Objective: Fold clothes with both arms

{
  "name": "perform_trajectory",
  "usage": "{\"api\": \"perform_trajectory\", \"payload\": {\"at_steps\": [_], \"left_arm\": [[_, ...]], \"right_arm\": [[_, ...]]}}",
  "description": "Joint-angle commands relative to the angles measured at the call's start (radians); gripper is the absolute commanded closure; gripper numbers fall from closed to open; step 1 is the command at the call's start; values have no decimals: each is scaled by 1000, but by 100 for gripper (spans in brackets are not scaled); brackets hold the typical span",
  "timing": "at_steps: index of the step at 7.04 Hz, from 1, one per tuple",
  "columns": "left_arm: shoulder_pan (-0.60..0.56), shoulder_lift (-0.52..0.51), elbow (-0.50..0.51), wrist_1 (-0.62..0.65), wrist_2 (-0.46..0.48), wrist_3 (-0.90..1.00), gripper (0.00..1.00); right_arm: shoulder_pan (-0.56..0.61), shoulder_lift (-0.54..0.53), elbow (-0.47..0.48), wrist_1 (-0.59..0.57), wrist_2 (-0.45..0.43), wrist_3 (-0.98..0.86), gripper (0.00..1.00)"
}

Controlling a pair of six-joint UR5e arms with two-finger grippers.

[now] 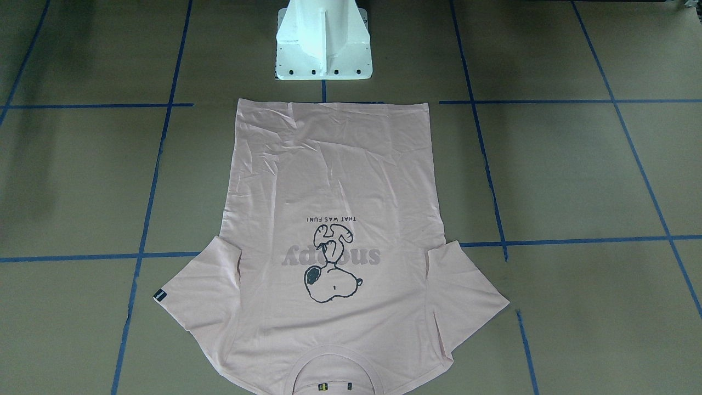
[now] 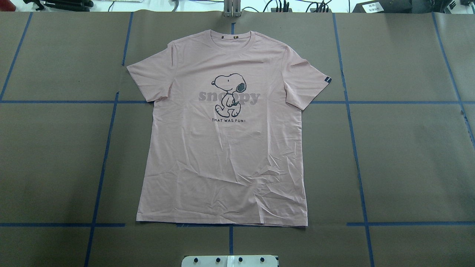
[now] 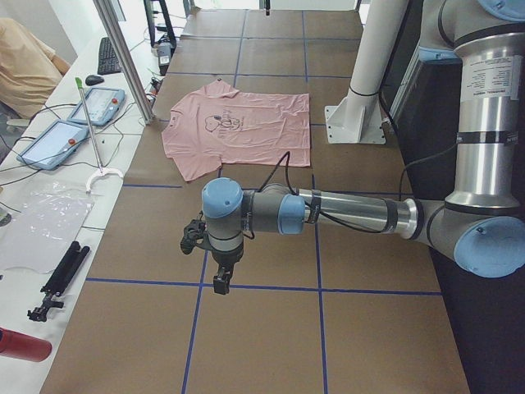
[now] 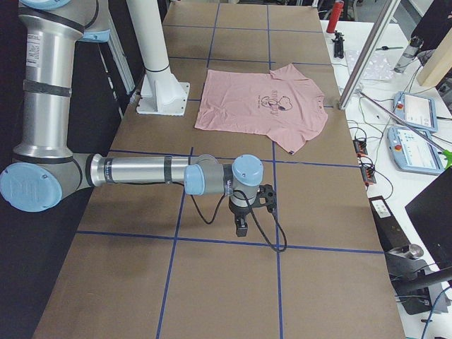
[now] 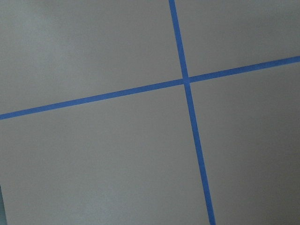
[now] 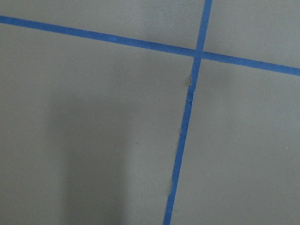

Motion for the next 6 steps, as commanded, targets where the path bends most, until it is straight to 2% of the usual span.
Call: {"api": "perform_trajectory", "payload": {"at_steps": [1, 3, 4, 6], "left_arm": [[-9, 15, -27, -4, -76, 10, 0], [-9, 17, -42, -5, -98, 4, 0], [-12, 25, -48, -7, -103, 4, 0], [-8, 25, -36, -9, -100, -1, 0]], "right_arm": [[0, 8, 32, -1, 20, 2, 0], [-1, 6, 23, 1, 20, -1, 0], [-2, 5, 16, 33, 62, 1, 0], [-20, 9, -3, 190, 161, 13, 0]]}}
